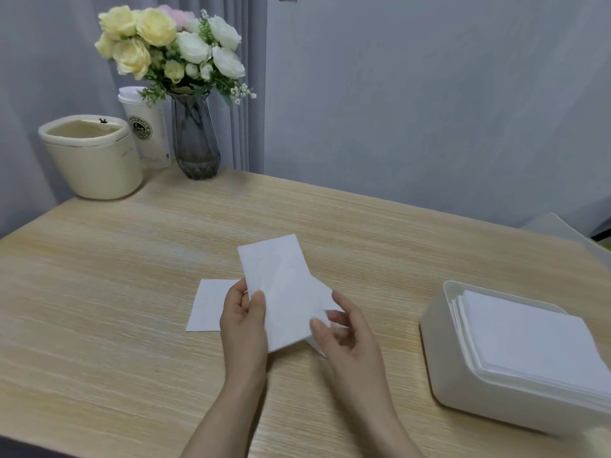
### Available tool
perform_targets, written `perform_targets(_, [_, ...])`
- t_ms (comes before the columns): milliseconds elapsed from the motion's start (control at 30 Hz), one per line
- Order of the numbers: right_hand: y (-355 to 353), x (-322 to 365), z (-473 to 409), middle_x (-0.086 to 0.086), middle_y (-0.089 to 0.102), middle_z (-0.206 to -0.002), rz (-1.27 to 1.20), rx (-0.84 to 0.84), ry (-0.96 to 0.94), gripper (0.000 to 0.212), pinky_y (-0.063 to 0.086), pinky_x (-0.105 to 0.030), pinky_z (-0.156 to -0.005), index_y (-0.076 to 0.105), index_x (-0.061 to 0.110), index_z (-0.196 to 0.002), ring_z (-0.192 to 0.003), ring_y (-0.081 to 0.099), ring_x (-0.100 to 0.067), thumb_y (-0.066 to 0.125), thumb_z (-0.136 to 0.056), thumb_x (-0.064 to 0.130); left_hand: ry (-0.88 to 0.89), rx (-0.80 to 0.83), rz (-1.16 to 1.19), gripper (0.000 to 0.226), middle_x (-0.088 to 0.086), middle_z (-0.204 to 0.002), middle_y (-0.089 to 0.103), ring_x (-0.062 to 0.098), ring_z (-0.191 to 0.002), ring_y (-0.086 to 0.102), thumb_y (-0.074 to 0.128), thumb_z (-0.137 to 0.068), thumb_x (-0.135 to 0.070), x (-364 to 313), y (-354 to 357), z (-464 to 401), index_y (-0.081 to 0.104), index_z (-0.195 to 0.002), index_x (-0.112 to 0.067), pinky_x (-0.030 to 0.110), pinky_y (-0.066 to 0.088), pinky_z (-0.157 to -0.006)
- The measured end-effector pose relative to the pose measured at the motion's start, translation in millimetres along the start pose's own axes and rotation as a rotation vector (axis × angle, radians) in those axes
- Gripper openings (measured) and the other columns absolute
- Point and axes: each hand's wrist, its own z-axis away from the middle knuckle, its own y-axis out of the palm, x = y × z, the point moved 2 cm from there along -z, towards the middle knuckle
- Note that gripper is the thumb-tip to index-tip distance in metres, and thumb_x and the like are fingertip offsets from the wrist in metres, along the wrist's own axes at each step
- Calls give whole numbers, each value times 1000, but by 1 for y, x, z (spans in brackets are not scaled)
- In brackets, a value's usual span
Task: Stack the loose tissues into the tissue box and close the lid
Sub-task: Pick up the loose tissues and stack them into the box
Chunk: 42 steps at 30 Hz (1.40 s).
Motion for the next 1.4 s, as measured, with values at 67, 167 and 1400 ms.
perform_targets(67, [5,0,5,7,69,-101,-169,13,37,50,49,-20,-74,57,37,-123,-84,66,-6,74,-82,13,-25,8,51,20,-4,-83,69,12,-78,66,47,-100,-4,0,7,11,60,-109,-17,26,50,-67])
perform_targets(167, [0,7,8,11,72,-92,-194,-41,-15,45,47,-13,-64,64,32,-113,-72,64,0,65,-85,-4,-52,52,111,24,6,-99,73,20,-89,69,48,-98,0,2,16,27,59,-112,-16,31,52,-73])
perform_targets(1400, [-218,49,48,12,70,-89,151,-529,-228,22,48,-18,-73,68,26,-89,-79,60,-4,66,-87,4,265,704,-387,18,-26,-103,65,-5,-106,56,71,-85,-25,-14,126,99,74,-98,-38,19,40,-92])
